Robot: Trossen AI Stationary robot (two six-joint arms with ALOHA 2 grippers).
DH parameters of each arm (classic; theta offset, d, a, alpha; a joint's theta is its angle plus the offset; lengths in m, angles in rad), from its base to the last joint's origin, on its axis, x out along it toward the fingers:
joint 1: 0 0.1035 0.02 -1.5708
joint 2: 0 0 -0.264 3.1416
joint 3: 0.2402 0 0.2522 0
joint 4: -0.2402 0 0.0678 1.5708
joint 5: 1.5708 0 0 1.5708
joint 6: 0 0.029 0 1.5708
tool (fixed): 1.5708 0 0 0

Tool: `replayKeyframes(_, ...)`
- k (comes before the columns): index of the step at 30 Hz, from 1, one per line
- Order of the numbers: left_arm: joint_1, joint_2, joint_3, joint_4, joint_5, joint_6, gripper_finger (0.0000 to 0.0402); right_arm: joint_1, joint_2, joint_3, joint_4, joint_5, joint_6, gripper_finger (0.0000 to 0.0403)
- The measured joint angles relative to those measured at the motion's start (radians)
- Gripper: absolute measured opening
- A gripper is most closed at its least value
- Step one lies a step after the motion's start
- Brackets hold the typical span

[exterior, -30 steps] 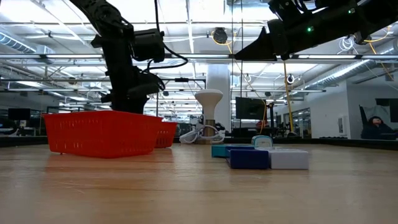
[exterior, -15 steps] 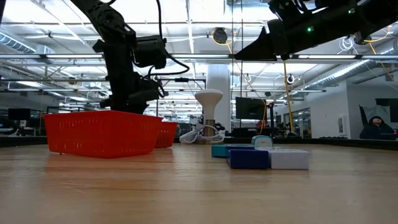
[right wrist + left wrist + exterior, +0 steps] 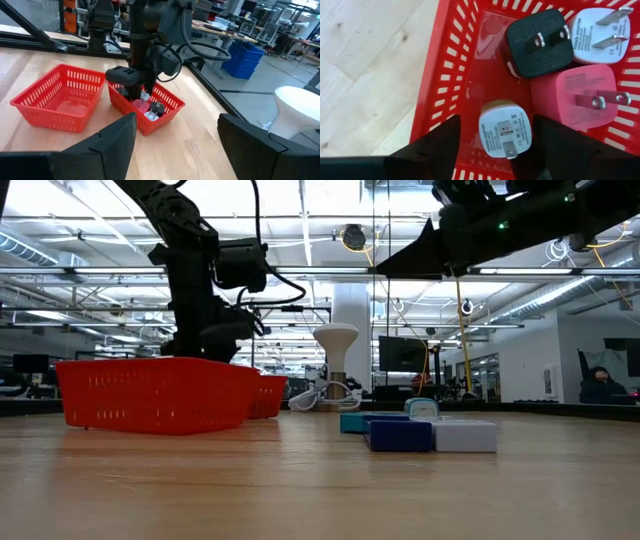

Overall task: Pick & Place Office items
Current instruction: Put the blue charger adapter into the top red basket

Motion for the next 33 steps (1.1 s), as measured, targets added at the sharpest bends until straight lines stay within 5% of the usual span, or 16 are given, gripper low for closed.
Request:
replayKeyframes(17, 0.000, -0.219, -0.002, 0.019, -0.041, 0.027, 0.0256, 0.005, 0.000, 0.000, -0.034, -0.005, 0.036, 0.0265)
replayKeyframes(28, -0.003, -0.388, -0.001, 0.151, -0.070, 0.000, 0.0252, 0.118, 0.167, 0.001, -0.177, -0.341, 0.552, 0.0265)
replayKeyframes(33, -0.003, -0.390, -0.001, 0.180, -0.063, -0.026, 0.0265, 0.197, 0.287, -0.001, -0.183, -0.337, 0.595, 0.0265)
